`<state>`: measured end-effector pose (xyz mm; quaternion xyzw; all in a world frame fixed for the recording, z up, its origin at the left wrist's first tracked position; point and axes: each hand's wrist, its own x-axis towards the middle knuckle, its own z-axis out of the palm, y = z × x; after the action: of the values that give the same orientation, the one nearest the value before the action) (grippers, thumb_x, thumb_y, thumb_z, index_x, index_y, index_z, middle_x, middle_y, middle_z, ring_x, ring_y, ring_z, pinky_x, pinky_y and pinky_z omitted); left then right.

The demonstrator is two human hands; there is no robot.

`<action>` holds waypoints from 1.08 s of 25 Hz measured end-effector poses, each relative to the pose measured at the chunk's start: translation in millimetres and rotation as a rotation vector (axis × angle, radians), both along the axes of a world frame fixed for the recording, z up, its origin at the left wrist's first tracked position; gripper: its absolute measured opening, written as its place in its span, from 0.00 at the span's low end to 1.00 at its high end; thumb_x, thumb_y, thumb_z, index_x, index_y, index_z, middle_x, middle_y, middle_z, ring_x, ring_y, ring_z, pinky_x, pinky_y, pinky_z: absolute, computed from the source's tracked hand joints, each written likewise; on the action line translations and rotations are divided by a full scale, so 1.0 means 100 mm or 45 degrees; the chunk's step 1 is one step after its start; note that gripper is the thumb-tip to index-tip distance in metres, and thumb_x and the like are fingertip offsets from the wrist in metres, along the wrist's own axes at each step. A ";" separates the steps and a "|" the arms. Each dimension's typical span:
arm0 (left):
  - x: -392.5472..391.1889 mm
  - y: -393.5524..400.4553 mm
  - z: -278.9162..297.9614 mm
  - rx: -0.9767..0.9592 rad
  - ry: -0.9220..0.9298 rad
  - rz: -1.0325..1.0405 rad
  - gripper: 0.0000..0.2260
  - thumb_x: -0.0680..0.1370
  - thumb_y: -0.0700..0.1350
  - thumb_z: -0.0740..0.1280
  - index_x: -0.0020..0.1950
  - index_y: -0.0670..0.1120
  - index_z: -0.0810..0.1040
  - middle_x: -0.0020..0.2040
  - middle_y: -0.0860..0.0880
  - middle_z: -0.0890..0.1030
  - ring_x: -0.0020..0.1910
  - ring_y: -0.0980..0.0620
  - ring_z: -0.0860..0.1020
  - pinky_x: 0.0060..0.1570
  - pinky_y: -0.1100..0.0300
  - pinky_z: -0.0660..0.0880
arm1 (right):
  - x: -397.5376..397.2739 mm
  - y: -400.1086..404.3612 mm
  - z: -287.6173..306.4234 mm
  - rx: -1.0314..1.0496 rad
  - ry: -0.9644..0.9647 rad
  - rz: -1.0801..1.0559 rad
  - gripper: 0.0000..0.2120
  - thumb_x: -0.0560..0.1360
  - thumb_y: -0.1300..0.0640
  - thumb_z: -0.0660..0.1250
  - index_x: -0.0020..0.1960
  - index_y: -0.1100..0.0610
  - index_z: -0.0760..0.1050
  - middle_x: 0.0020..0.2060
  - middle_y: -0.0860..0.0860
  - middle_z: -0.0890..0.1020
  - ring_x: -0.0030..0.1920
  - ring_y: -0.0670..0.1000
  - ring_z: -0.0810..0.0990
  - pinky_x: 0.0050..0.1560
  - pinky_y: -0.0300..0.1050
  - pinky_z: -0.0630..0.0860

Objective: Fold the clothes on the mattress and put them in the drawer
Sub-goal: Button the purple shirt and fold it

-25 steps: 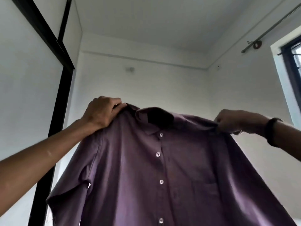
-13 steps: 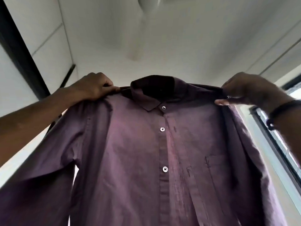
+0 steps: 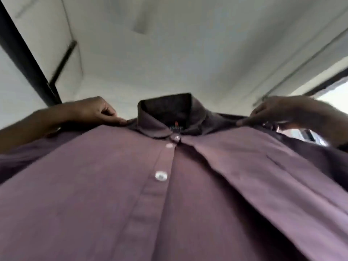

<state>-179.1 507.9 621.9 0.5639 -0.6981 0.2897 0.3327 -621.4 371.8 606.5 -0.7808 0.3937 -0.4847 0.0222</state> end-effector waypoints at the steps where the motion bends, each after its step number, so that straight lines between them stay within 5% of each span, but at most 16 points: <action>1: 0.11 -0.31 -0.41 0.092 -0.007 0.026 0.29 0.72 0.71 0.70 0.33 0.44 0.79 0.28 0.51 0.75 0.30 0.56 0.70 0.33 0.61 0.68 | 0.11 -0.35 -0.39 0.099 0.053 -0.017 0.30 0.62 0.36 0.82 0.42 0.63 0.84 0.30 0.57 0.75 0.29 0.51 0.71 0.29 0.39 0.63; 5: 0.57 -1.48 -2.72 0.412 0.159 0.034 0.20 0.75 0.63 0.71 0.35 0.48 0.82 0.29 0.51 0.79 0.29 0.60 0.73 0.35 0.59 0.70 | 0.63 -1.71 -2.54 0.553 0.117 0.097 0.21 0.71 0.45 0.78 0.37 0.64 0.80 0.25 0.57 0.72 0.23 0.49 0.67 0.26 0.35 0.59; 9: 0.98 -2.49 -5.13 0.696 0.395 0.161 0.19 0.75 0.65 0.71 0.33 0.52 0.80 0.29 0.53 0.78 0.29 0.58 0.74 0.38 0.53 0.73 | 1.16 -2.78 -4.93 0.935 0.277 0.073 0.17 0.79 0.53 0.73 0.33 0.58 0.78 0.21 0.54 0.74 0.20 0.48 0.68 0.24 0.36 0.65; 14: 1.32 -3.50 -7.44 0.927 0.523 0.337 0.17 0.76 0.64 0.71 0.33 0.56 0.78 0.28 0.51 0.76 0.38 0.41 0.82 0.37 0.53 0.73 | 1.74 -3.74 -7.33 1.148 0.502 -0.188 0.20 0.79 0.55 0.70 0.30 0.58 0.75 0.22 0.50 0.78 0.27 0.52 0.77 0.34 0.46 0.76; 19: 1.38 -4.15 -8.03 0.971 0.367 0.548 0.15 0.78 0.62 0.69 0.50 0.52 0.85 0.50 0.39 0.85 0.53 0.34 0.81 0.47 0.49 0.76 | 2.24 -4.16 -8.01 1.015 0.291 -0.458 0.11 0.77 0.54 0.66 0.48 0.60 0.82 0.47 0.64 0.84 0.53 0.66 0.83 0.50 0.52 0.77; 22: 1.15 -4.09 -7.97 0.854 0.303 0.502 0.12 0.78 0.54 0.72 0.59 0.51 0.80 0.56 0.43 0.81 0.59 0.39 0.75 0.57 0.46 0.73 | 2.42 -3.84 -7.97 0.857 0.359 -0.346 0.20 0.77 0.57 0.67 0.69 0.56 0.73 0.65 0.62 0.75 0.60 0.65 0.78 0.59 0.55 0.74; 25: 0.46 -3.48 -8.01 0.855 0.513 0.070 0.05 0.78 0.48 0.71 0.53 0.52 0.81 0.46 0.49 0.82 0.46 0.47 0.79 0.51 0.49 0.78 | 2.44 -2.98 -7.87 0.806 0.332 -0.029 0.20 0.74 0.59 0.73 0.65 0.56 0.78 0.56 0.56 0.81 0.54 0.59 0.81 0.53 0.43 0.71; 27: -0.03 -2.87 -8.25 0.935 0.618 -0.035 0.07 0.80 0.46 0.69 0.56 0.52 0.83 0.46 0.50 0.82 0.44 0.47 0.81 0.49 0.51 0.79 | 2.34 -2.26 -7.90 0.995 0.409 0.080 0.15 0.72 0.55 0.77 0.58 0.53 0.82 0.49 0.50 0.85 0.46 0.51 0.84 0.45 0.34 0.70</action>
<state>-182.1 221.1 -203.1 0.6872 -0.6637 -0.1231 0.2684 -387.7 146.2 -183.4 -0.7909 0.5222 -0.1702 0.2697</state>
